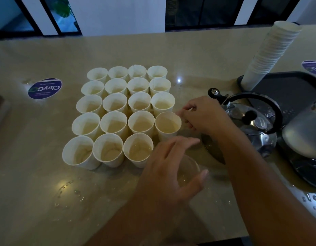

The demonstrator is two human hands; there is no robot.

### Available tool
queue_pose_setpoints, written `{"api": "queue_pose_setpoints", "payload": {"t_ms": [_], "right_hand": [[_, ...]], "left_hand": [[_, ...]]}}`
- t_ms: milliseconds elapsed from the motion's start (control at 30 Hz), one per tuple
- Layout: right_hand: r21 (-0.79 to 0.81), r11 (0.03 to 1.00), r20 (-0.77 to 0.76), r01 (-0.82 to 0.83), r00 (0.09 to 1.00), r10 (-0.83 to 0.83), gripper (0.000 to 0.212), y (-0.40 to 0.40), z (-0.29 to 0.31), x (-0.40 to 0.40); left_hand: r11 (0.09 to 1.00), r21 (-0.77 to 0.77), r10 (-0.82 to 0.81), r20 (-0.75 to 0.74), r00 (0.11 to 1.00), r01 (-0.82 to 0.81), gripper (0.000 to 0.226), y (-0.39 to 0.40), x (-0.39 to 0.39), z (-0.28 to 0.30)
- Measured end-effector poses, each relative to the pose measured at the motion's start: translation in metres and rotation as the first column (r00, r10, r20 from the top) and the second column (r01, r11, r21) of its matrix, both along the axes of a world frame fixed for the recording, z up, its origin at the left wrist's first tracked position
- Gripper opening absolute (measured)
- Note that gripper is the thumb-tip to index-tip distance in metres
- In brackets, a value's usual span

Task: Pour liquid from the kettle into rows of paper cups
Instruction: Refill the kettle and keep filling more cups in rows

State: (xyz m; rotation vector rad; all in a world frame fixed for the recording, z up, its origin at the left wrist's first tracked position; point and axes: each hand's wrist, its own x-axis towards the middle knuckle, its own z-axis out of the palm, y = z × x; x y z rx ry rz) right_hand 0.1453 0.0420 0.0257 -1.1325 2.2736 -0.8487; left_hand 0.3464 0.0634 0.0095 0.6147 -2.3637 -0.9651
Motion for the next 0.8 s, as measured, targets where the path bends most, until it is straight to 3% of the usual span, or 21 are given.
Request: {"api": "queue_pose_setpoints", "payload": {"t_ms": [67,167,233,367,500,600,800], "right_hand": [[-0.052,0.998,-0.077,0.021,0.997,-0.025,0.018,0.015,0.010,-0.004],[-0.216,0.973,-0.155,0.075,0.982,-0.111,0.005,0.039,0.026,-0.010],[-0.357,0.923,-0.167,0.144,0.962,-0.215,0.002,0.053,0.033,-0.014],[-0.500,0.832,-0.208,0.243,0.898,-0.387,0.012,0.080,0.042,-0.031],[-0.330,0.914,-0.358,0.236,0.865,-0.352,0.029,0.093,0.039,-0.054],[-0.188,0.935,-0.308,0.301,0.886,-0.347,0.041,0.095,0.031,-0.064],[-0.283,0.893,-0.111,0.349,0.913,-0.392,0.026,0.091,0.014,-0.070]], "left_hand": [[0.999,0.035,0.020,-0.019,1.000,-0.019,0.047,-0.006,-0.008,0.008],[0.995,-0.061,0.077,0.013,0.997,-0.076,0.042,-0.022,-0.023,0.021],[0.991,-0.085,0.118,0.162,0.980,-0.105,0.031,-0.039,-0.032,0.030],[0.945,-0.208,0.319,0.417,0.851,-0.252,0.019,-0.076,-0.036,0.032],[0.913,-0.325,0.398,0.569,0.719,-0.248,0.022,-0.097,-0.038,0.031],[0.911,-0.341,0.401,0.595,0.696,-0.233,0.027,-0.104,-0.039,0.030],[0.925,-0.304,0.369,0.581,0.726,-0.227,0.030,-0.105,-0.041,0.025]]}}
